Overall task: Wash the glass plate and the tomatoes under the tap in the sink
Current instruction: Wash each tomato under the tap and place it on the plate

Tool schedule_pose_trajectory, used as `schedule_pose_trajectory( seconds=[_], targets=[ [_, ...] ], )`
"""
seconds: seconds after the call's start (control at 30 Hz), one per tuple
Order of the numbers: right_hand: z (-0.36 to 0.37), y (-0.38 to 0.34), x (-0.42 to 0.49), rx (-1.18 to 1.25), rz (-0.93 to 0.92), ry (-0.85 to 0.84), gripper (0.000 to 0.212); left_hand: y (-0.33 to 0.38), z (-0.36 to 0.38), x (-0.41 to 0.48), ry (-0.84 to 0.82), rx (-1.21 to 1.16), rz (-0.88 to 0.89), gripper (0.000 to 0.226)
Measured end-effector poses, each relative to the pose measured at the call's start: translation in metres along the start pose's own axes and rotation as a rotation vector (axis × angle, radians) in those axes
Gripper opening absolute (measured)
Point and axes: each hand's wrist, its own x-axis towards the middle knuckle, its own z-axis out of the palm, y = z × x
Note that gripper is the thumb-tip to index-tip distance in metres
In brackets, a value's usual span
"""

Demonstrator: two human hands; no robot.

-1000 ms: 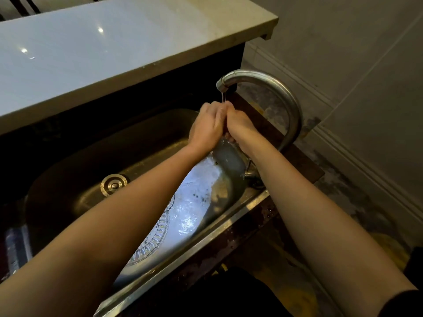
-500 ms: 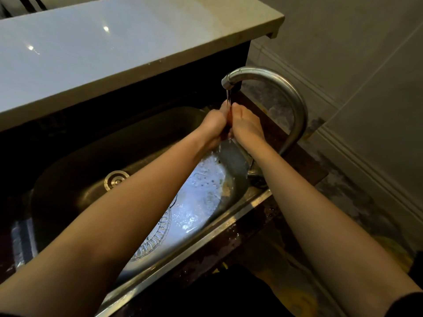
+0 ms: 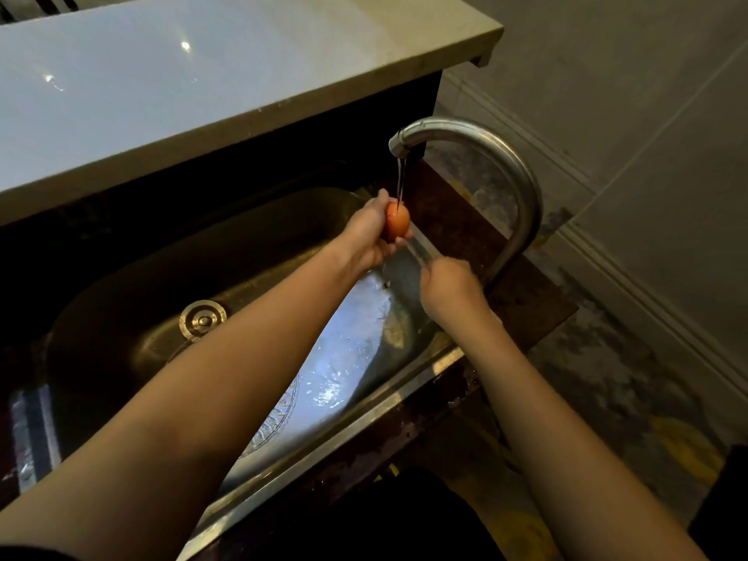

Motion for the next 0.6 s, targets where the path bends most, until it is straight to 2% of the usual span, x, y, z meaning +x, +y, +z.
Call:
schedule_pose_trajectory(
  seconds=[0.1,0.17,0.23,0.27,0.37,0.47,0.6],
  targets=[
    [0.014,0.005,-0.005,0.123,-0.008,0.037,0.027,0.001,-0.003,0.003,0.013,0.054,0.026,0.022],
    [0.019,0.006,-0.007,0.197,0.019,0.171,0.029,-0.001,-0.005,0.004,-0.014,0.087,0.044,0.018],
    [0.021,0.006,-0.006,0.226,0.039,0.292,0.028,-0.004,-0.008,0.005,-0.048,0.115,0.077,0.025],
    [0.022,0.006,-0.005,0.212,0.056,0.299,0.026,-0.005,-0.009,0.005,-0.06,0.121,0.094,0.028],
    [0.024,0.013,0.0,0.147,0.088,0.15,0.022,-0.006,-0.01,0.005,-0.074,0.149,0.126,0.036],
    [0.024,0.019,0.005,0.233,0.082,0.093,0.021,-0.005,-0.009,0.003,-0.057,0.285,0.146,0.043],
    [0.031,0.018,0.007,0.032,0.096,0.12,0.019,-0.006,-0.01,-0.001,-0.018,0.49,0.178,0.05]
  ],
)
